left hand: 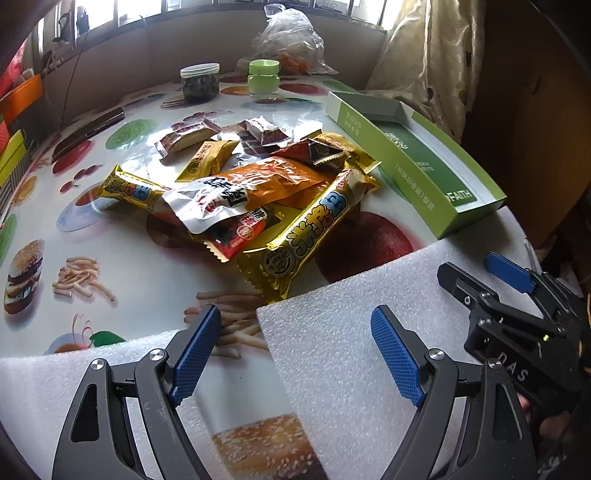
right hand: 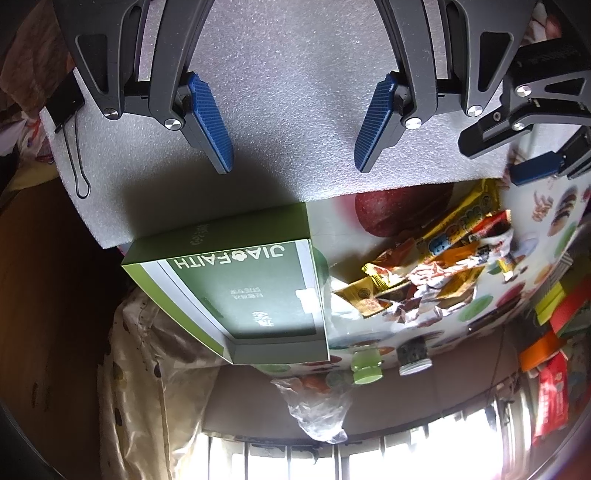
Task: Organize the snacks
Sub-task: 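Grasp a yellow wafer bar from the snack pile with the right gripper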
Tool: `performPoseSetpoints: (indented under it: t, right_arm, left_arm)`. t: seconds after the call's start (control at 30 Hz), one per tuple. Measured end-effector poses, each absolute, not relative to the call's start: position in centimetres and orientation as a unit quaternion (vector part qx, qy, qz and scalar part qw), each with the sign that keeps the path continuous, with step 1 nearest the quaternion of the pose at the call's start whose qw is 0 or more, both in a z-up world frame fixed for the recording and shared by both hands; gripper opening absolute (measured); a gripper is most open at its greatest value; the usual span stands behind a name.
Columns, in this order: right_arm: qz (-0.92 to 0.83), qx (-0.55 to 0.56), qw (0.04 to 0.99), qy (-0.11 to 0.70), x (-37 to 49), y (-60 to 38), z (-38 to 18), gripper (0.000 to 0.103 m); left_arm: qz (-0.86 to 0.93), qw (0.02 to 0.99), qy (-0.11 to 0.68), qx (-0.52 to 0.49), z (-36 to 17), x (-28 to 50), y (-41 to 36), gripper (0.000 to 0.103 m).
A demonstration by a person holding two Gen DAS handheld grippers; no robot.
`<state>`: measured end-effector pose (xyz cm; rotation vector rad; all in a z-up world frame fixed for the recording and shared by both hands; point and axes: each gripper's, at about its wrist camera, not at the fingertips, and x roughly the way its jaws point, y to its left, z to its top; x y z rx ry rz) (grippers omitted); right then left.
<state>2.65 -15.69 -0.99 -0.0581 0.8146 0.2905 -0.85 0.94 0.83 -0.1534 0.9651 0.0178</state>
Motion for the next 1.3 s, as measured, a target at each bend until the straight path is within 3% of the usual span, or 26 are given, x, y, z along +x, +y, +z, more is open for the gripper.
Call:
performPoseSetpoints:
  t: [0.27,0.73,0.93,1.0,1.13,1.27,1.3]
  right_arm:
    - [0.158,0.003,0.914,0.374,3.3,-14.9,1.3,0.067]
    - [0.243,0.060,0.865,0.434,7.0,-8.5,1.0,0.061]
    - [0.250,0.068,0.853,0.453,8.0,-6.7,0.2,0.050]
    - [0.250,0.067,0.851,0.458,8.2,-6.5,-0.1,0.038]
    - [0.258,0.070,0.850,0.454,8.4,-6.7,0.0,0.027]
    - [0.265,0.069,0.856,0.439,8.5,-7.1,0.8,0.001]
    - [0.264,0.067,0.856,0.438,8.6,-7.1,0.8,0.001]
  left_arm:
    - [0.031,0.894,0.437,-0.094,3.3,-1.5,3.9,0.084]
    - [0.079,0.894,0.425,-0.119,4.2,-0.7,10.1,0.084]
    - [0.081,0.892,0.428,-0.124,4.1,0.0,11.0,0.084]
    - [0.078,0.891,0.430,-0.123,4.1,0.3,11.1,0.084]
    - [0.070,0.892,0.431,-0.118,4.2,1.0,11.2,0.084]
    - [0.060,0.891,0.434,-0.118,4.3,1.9,11.0,0.084]
    - [0.054,0.892,0.433,-0.116,4.4,2.2,10.9,0.084]
